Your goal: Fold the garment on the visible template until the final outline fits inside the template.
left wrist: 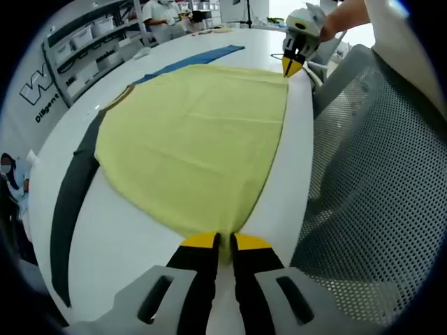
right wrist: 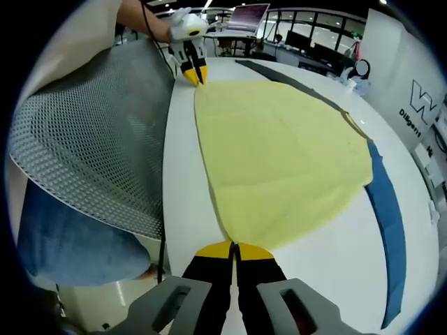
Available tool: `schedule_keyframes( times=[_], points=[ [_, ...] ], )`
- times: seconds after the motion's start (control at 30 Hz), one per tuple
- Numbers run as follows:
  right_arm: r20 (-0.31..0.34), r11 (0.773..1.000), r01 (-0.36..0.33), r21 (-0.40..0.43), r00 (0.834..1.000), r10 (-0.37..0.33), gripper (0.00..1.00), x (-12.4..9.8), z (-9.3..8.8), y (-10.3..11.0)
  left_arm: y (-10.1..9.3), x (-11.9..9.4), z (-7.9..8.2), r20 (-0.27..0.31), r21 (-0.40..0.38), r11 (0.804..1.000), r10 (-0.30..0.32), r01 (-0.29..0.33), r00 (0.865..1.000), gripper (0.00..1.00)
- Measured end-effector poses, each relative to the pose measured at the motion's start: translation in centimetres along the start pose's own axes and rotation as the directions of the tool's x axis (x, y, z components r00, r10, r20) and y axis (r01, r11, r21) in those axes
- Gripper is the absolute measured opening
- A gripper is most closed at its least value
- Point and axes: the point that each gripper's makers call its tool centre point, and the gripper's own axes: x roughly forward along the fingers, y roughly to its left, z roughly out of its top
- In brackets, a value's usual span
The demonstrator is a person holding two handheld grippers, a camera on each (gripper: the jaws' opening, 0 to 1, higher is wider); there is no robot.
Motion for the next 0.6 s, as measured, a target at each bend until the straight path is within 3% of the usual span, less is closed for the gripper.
schedule_keyframes(
  times=[0.33,0.6],
  points=[
    [-0.011,1.000,-0.026,0.015,1.000,0.026,0.00,0.04,-0.60,0.51,-0.62,-0.17,-0.24,0.002,-0.028,0.999,-0.034,0.034,0.999,0.16],
    [-0.001,0.999,-0.039,0.038,0.999,0.039,0.00,-0.05,-0.60,0.69,-0.72,-0.59,-0.82,-0.005,-0.035,0.998,-0.045,0.045,0.999,0.12]
  ],
)
